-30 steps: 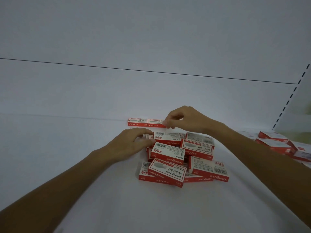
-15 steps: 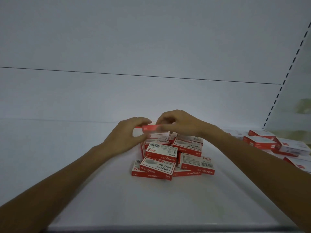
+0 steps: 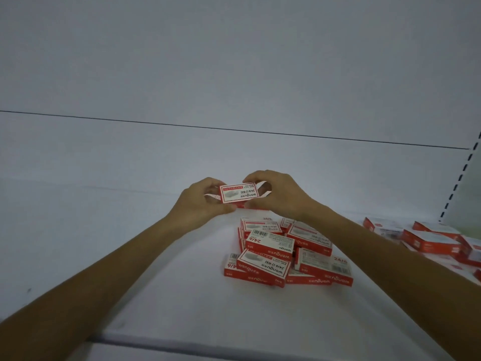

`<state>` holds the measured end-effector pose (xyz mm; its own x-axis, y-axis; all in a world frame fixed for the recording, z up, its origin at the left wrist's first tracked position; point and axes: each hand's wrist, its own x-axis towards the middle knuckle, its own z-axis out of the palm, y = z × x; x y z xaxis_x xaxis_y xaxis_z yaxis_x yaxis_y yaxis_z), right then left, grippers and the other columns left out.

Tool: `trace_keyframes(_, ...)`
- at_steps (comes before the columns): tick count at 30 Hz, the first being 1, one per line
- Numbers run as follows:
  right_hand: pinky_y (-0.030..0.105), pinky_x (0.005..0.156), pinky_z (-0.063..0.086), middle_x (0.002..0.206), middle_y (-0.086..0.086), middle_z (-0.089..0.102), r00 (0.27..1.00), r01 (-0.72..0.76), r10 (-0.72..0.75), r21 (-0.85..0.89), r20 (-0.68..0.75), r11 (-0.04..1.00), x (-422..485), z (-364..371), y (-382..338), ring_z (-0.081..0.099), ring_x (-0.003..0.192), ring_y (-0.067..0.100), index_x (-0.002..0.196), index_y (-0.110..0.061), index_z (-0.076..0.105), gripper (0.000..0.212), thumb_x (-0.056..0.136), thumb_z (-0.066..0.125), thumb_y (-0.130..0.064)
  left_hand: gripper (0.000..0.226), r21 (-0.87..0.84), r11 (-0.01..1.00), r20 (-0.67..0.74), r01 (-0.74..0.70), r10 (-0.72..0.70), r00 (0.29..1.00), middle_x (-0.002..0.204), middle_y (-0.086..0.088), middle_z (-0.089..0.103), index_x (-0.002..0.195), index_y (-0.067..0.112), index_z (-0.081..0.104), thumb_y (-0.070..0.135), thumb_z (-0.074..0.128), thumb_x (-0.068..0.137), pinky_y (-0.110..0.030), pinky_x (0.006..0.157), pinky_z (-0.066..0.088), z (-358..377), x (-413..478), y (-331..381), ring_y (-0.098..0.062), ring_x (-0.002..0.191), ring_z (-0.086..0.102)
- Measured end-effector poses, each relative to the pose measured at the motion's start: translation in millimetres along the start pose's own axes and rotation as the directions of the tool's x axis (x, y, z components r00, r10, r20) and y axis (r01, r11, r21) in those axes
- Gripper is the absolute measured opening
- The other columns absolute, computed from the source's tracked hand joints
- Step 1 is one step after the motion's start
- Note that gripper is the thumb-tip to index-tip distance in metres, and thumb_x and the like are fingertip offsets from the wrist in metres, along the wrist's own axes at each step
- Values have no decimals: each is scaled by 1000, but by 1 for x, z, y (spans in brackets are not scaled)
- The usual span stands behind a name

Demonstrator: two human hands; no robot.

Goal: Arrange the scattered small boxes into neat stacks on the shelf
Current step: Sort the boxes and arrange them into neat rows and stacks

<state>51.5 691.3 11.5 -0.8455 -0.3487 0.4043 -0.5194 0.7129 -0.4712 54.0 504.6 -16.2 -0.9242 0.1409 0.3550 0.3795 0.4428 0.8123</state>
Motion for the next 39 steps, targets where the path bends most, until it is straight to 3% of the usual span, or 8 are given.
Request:
trace_keyframes(4,10,70,41,110,1,60,999,31,-34,-134,-20,991,13,3,-5,55,91,10,112,-16,62,41,74,75,-27,43,48,997,-28,-59,60,998,113,5,62,120,19,57,19,71,79,-10,65,46,-11,8,-3,-2,76,60)
trace_keyframes(9,17,78,44,110,1,63,999,-30,35,-139,36,990,30,9,-17,57,90,11,118,-17,61,44,77,72,-29,48,76,996,3,-42,42,999,118,3,62,126,23,54,26,68,81,-9,64,44,-27,23,-11,-8,82,60)
trace_keyframes(14,11,68,42,106,2,64,994,-105,111,-203,19,974,42,12,-21,55,82,9,111,-14,63,38,76,72,-27,52,117,993,138,-7,-9,990,109,6,59,127,22,46,29,68,81,-11,61,43,-33,29,-21,-3,79,58)
trace_keyframes(19,19,73,44,105,4,58,979,-201,200,-232,-27,952,43,18,-14,53,86,12,114,-11,62,42,76,73,-26,30,274,946,296,-171,86,951,116,5,60,114,22,58,34,60,86,-15,76,43,-19,17,-35,-5,92,55)
trace_keyframes(24,20,76,38,112,7,61,970,-204,237,-335,58,920,45,37,-5,49,86,10,115,-10,62,44,77,72,-30,31,452,828,378,-333,160,912,119,6,56,113,27,59,44,50,89,-27,98,38,-10,7,-52,-10,111,49)
trace_keyframes(30,25,80,43,116,7,60,957,-203,267,-394,115,896,44,58,-2,55,98,18,111,-10,61,37,78,71,-25,52,379,880,351,-288,151,924,112,-1,57,107,22,64,50,40,71,-22,91,37,-17,5,-61,-15,107,51)
trace_keyframes(34,24,77,47,114,6,61,952,-204,272,-378,139,903,48,57,-1,54,89,13,107,-12,66,31,79,68,-25,35,395,876,355,-277,133,925,115,-4,56,111,21,62,42,52,84,-21,91,34,-22,6,-65,-18,110,50)
trace_keyframes(39,26,81,41,118,3,57,961,-198,264,-461,84,865,49,59,3,54,104,17,110,-16,66,28,84,64,-27,33,434,848,363,-305,146,920,118,-4,55,114,21,59,39,50,88,-26,97,34,-20,5,-66,-19,111,48)
